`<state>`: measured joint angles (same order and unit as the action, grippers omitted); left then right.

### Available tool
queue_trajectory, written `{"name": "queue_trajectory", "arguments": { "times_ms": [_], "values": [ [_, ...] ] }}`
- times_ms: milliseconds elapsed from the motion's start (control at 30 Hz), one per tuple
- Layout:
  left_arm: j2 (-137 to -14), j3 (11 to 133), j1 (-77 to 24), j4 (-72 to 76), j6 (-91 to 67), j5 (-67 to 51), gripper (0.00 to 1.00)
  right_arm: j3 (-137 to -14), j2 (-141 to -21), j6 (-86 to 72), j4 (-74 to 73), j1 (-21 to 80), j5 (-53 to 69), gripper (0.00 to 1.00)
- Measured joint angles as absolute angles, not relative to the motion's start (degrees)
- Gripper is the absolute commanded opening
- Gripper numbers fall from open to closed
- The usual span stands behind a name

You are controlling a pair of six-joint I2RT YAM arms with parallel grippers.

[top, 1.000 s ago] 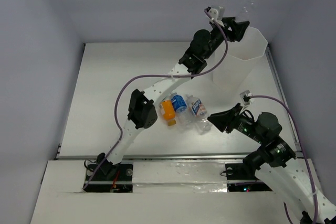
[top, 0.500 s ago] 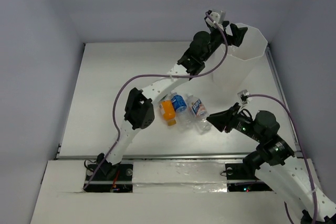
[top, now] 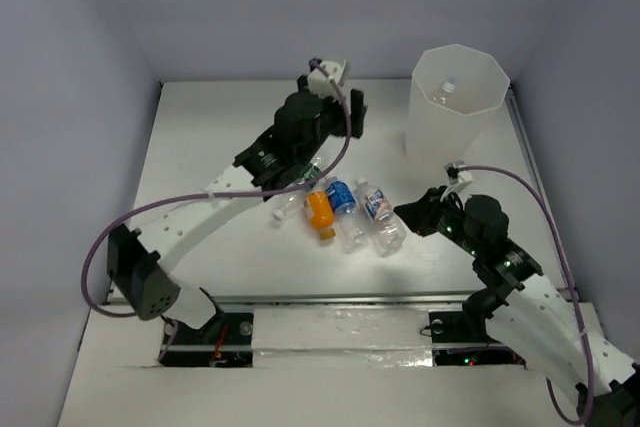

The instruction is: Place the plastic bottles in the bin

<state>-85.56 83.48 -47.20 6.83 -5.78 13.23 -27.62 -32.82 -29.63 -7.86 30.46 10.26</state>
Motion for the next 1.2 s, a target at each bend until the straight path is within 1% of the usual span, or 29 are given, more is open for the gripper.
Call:
{"name": "queue_trajectory", "arguments": {
  "times_ms": [33,67,100,133,167,200,333,500,633,767,1000,1200],
  "values": [
    [-83.1,79.5,-46.7,4.7,-6.6,14.8,0.69,-27.6,-34.7,-29.5,-7.5,30.5,9.3,0.42],
    [-81.1,75.0,-46.0,3.0,-7.6,16.1,0.70,-27.7,-36.5,-29.3,-7.3,30.5,8.3,0.65],
    [-79.6,71.2,-45.2,1.1,-8.6,17.0,0.70,-27.9,-38.5,-29.2,-7.2,30.5,7.1,0.74],
    [-78.5,67.5,-44.1,-1.3,-9.9,17.5,0.71,-28.1,-40.7,-28.6,-7.3,30.5,5.9,0.80],
    [-77.9,64.9,-43.2,-3.0,-10.9,17.9,0.72,-28.5,-42.7,-28.1,-7.4,30.5,4.7,0.89],
    [-77.5,61.9,-41.9,-5.5,-12.3,18.3,0.72,-29.1,-44.6,-27.9,-7.5,30.5,3.5,0.92],
    [-76.2,55.7,-39.5,-11.7,-16.4,21.6,0.76,-33.0,-52.9,-27.2,-7.6,30.5,-0.5,0.95],
    [-73.6,52.3,-39.7,-12.2,-20.5,24.1,0.79,-38.9,-64.1,-25.7,-7.5,30.5,-2.3,0.98],
    [-74.2,52.2,-39.7,-10.4,-21.6,25.6,0.89,-40.5,-69.0,-24.9,-7.6,30.5,-2.2,0.98],
    [-77.1,52.4,-39.3,-7.9,-21.5,26.3,0.90,-41.1,-72.2,-24.4,-7.7,30.5,-1.5,0.98],
    [-84.7,54.3,-37.4,-4.2,-19.6,22.7,0.90,-41.9,-76.6,-23.8,-8.1,30.5,0.9,0.98],
    [-88.4,55.5,-36.4,-0.2,-18.1,20.8,0.90,-44.6,-80.2,-23.7,-10.3,30.5,1.5,0.98]
  ]
}}
